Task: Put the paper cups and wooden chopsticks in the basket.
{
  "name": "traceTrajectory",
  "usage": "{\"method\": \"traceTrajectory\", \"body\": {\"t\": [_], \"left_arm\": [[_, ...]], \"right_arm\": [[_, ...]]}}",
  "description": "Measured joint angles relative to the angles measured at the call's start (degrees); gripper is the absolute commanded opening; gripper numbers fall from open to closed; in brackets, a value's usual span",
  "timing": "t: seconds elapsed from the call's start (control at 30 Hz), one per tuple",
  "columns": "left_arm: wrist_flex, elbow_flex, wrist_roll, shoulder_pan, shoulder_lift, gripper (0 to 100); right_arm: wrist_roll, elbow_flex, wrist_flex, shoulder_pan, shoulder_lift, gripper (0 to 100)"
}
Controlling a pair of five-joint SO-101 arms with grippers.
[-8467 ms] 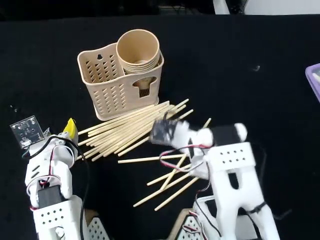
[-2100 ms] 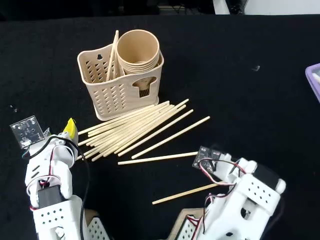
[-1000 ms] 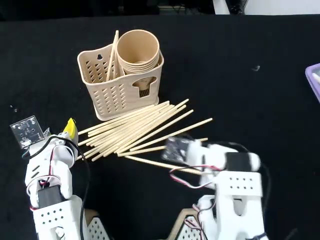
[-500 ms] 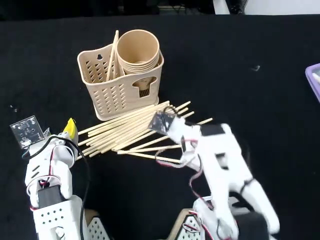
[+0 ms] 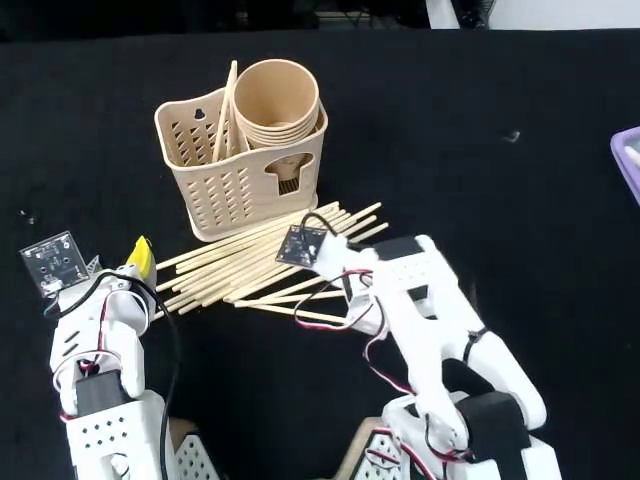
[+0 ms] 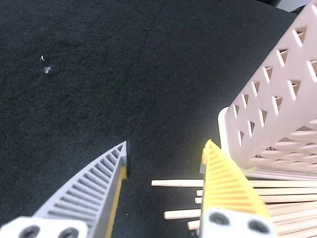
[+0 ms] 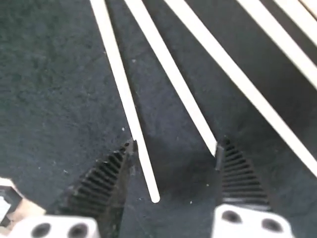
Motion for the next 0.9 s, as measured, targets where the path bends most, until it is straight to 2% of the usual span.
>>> {"method": "traceTrajectory", "body": {"t": [0.13,0.37,0.43,0.53,0.6,0.67,0.77,0.9], "left_arm": [[0.0,0.0,0.0,0.0,0.0,24],[0.0,0.0,0.0,0.0,0.0,24],[0.0,0.0,0.0,0.0,0.0,24],[0.0,0.0,0.0,0.0,0.0,24],[0.0,0.0,0.0,0.0,0.0,24],[0.0,0.0,0.0,0.0,0.0,24],[0.0,0.0,0.0,0.0,0.0,24],[0.0,0.0,0.0,0.0,0.0,24]], "right_arm": [[0.0,0.0,0.0,-1.23,0.0,1.1],[0.0,-2.99,4.22,-1.41,0.09,2.5],[-1.05,-4.48,5.45,-1.41,0.09,7.0],[-4.48,-5.98,5.98,-2.2,0.09,22.5],[-6.33,-5.98,5.98,-4.04,0.09,32.3],[-7.38,-5.98,5.71,-7.21,0.09,37.7],[-7.74,-5.8,2.99,-11.69,0.09,39.1],[-8.0,-2.46,-3.16,-15.3,0.09,35.7]]}}
